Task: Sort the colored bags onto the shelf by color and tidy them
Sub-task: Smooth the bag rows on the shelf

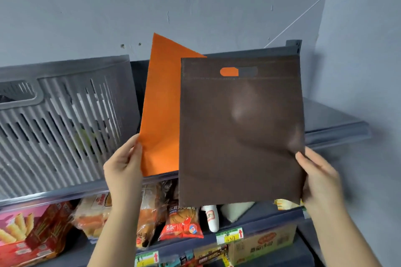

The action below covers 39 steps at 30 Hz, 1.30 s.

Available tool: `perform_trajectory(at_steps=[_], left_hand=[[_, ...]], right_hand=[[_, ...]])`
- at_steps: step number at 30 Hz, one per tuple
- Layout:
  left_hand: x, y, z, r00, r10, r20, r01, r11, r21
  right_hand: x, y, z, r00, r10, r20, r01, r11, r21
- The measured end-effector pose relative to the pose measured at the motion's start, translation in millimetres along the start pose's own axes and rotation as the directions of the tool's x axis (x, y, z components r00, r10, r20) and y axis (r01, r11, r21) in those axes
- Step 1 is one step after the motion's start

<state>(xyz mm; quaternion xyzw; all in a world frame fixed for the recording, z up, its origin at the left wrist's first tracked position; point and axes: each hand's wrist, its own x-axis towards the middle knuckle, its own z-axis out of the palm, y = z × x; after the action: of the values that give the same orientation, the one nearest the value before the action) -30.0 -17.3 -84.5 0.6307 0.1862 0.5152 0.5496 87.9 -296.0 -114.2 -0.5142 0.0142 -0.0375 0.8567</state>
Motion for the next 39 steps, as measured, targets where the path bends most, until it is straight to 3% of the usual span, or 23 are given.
perform_trajectory(at_steps=[4, 13, 19, 23, 28, 33, 36, 39], left_hand=[[-10.0, -11.7, 0.5, 0.994, -0.093, 0.049, 0.096, 0.993, -0.064], [-45.6, -39.0, 10.8, 0.941, -0.076, 0.329, 0.126, 0.983, -0.134], [-86.9, -47.5, 29.9, 0.848, -0.080, 0.524, 0.218, 0.954, -0.207], [-110.8, -47.3, 44.5, 0.804, -0.060, 0.592, 0.276, 0.919, -0.282], [-141.8, -43.9, 66.6, 0.733, -0.012, 0.680, 0.303, 0.901, -0.311], [-168.1, -38.3, 86.2, 0.675, 0.004, 0.738, 0.317, 0.902, -0.294], [-178.4, -33.1, 93.4, 0.637, 0.013, 0.771, 0.314, 0.909, -0.275], [-181.4, -31.7, 97.2, 0.639, 0.004, 0.769, 0.333, 0.900, -0.281]], right_hand=[[-37.4, 3.9, -26.2, 0.981, 0.026, -0.190, -0.017, 0.998, 0.053], [-141.9, -3.8, -85.5, 0.877, -0.081, -0.474, 0.103, 0.994, 0.021], [-204.8, -10.7, -138.0, 0.704, -0.152, -0.693, 0.236, 0.971, 0.028], [-236.0, -26.2, -171.2, 0.632, -0.227, -0.741, 0.298, 0.954, -0.037], [-260.1, -42.2, -221.6, 0.490, -0.274, -0.828, 0.344, 0.933, -0.105], [-269.0, -57.1, -272.7, 0.337, -0.329, -0.882, 0.282, 0.929, -0.239], [-266.8, -69.9, -296.0, 0.276, -0.409, -0.870, 0.150, 0.912, -0.381], [-258.9, -81.0, -311.4, 0.249, -0.492, -0.834, -0.026, 0.858, -0.514]])
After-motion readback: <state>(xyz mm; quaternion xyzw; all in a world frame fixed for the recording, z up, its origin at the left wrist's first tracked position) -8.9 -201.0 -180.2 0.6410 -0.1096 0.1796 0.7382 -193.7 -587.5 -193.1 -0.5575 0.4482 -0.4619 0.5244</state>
